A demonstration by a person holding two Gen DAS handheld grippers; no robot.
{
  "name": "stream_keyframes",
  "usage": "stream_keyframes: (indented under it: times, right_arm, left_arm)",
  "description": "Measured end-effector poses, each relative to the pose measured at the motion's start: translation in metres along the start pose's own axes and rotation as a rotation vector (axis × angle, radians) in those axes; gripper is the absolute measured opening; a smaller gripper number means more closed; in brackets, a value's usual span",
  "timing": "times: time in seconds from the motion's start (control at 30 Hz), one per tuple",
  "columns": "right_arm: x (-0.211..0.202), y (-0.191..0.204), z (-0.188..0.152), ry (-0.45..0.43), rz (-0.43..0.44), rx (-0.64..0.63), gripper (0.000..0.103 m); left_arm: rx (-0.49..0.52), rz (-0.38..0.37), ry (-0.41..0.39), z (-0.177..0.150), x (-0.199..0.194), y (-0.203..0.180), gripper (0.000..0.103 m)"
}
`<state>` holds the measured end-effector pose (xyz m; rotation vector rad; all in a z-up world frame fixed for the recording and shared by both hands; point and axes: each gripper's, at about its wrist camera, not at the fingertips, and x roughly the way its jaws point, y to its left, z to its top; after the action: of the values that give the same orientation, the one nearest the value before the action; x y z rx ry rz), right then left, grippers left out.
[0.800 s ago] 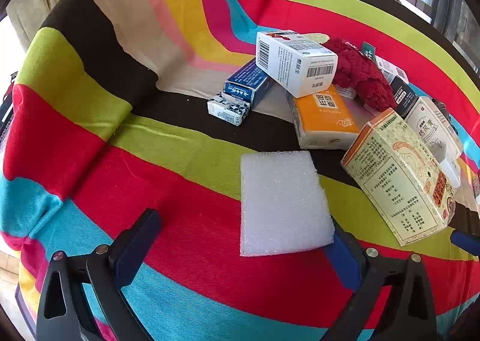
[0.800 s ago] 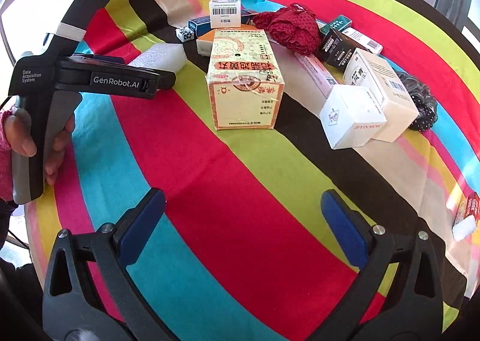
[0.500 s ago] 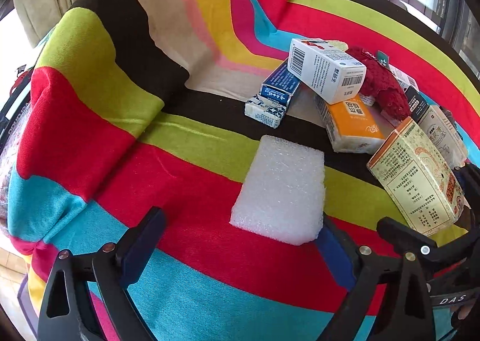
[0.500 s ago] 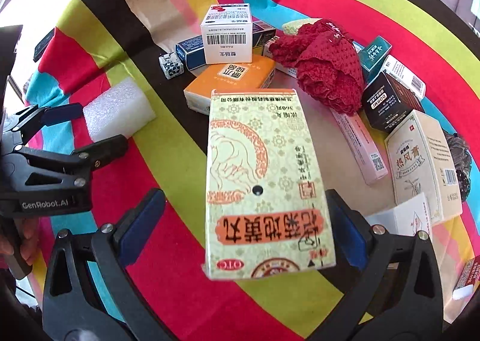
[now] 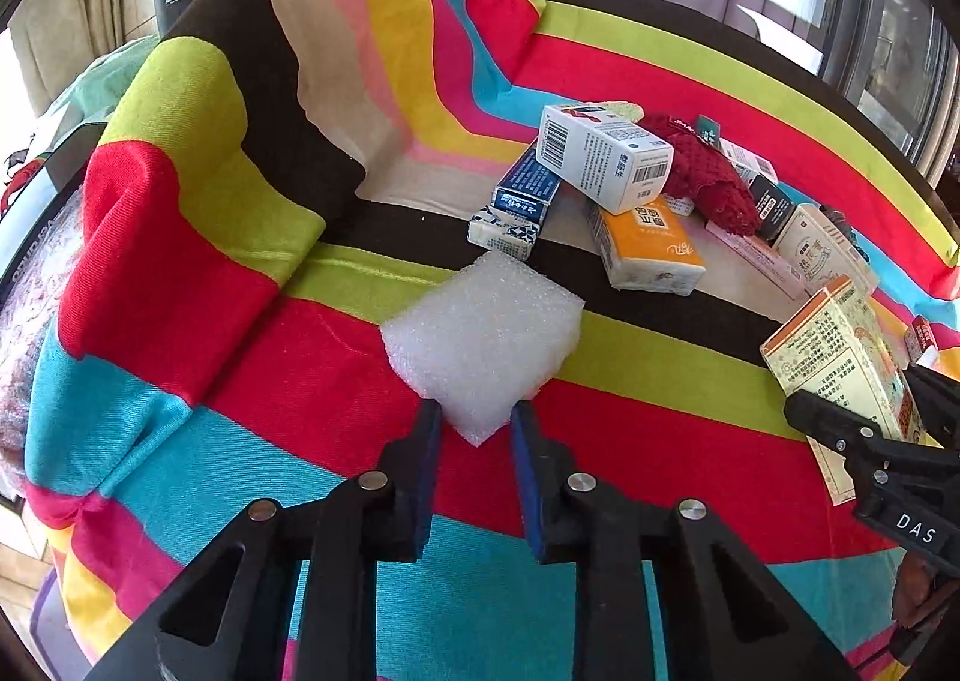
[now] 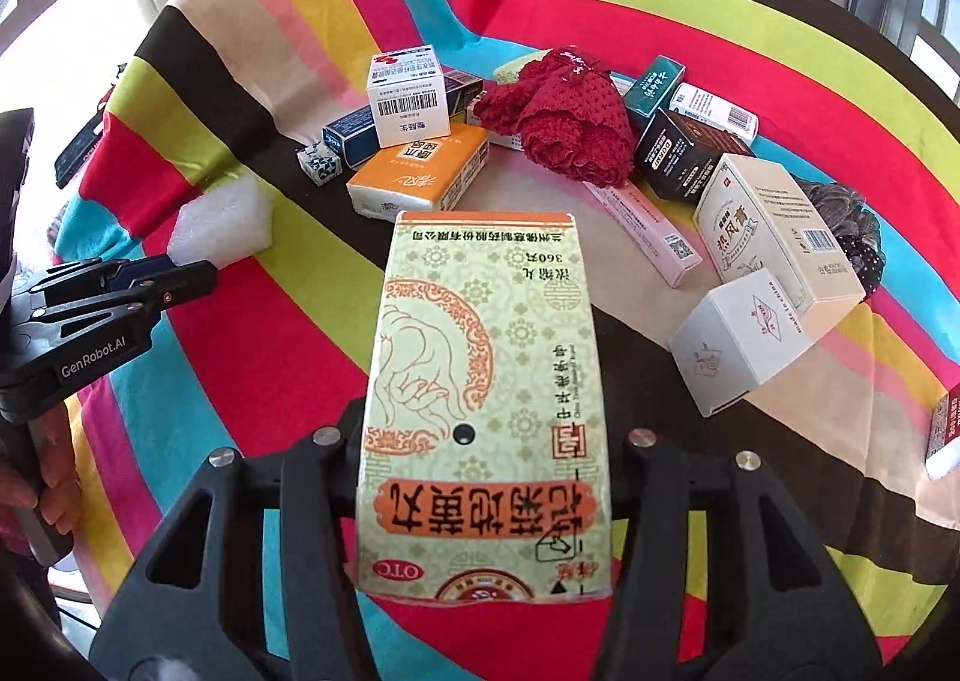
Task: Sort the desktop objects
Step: 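Grasp the cream medicine box with the right tool while the left tool grasps the white foam block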
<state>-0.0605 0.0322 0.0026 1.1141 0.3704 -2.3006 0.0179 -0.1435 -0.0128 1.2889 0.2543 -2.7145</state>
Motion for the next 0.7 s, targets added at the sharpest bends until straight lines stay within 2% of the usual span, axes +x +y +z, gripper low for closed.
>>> stream_keyframes:
  times: [0.13, 0.23, 0.27, 0.3, 0.37, 0.5, 0.63, 0.67, 0.7]
  right_arm:
    - [-0.010, 0.005, -0.005, -0.006, 0.007, 0.017, 0.053]
    - [-0.010, 0.001, -0.009, 0.000, 0.010, 0.041, 0.053]
    - [-0.010, -0.001, -0.010, 0.000, 0.014, 0.056, 0.053]
    - [-0.010, -0.002, -0.011, -0.001, 0.021, 0.070, 0.053]
    - [-0.012, -0.004, -0.013, -0.008, 0.032, 0.087, 0.053]
    - [-0.011, -0.004, -0.015, -0.014, 0.037, 0.099, 0.054]
    - [-0.008, -0.004, -0.016, -0.010, 0.044, 0.120, 0.054]
    - [-0.007, -0.004, -0.017, -0.008, 0.046, 0.127, 0.054]
    - [-0.007, -0.004, -0.018, -0.008, 0.044, 0.132, 0.054]
  left_arm:
    - [-0.006, -0.028, -0.020, -0.003, -0.011, 0.003, 0.024]
    - [0.056, -0.040, -0.031, -0.006, -0.017, 0.002, 0.031]
    - [0.079, -0.029, -0.034, -0.007, -0.017, 0.002, 0.046]
    - [0.108, -0.016, -0.032, -0.006, -0.017, 0.002, 0.067]
    - [0.178, -0.008, -0.045, -0.004, -0.017, 0.001, 0.081]
    - [0.245, -0.021, -0.038, 0.007, -0.011, 0.006, 0.081]
    - [0.339, -0.049, 0.010, 0.016, 0.009, -0.006, 0.081]
    - [0.356, -0.054, 0.021, 0.014, 0.012, -0.009, 0.072]
    - [0.367, -0.073, 0.037, 0.011, 0.014, -0.012, 0.057]
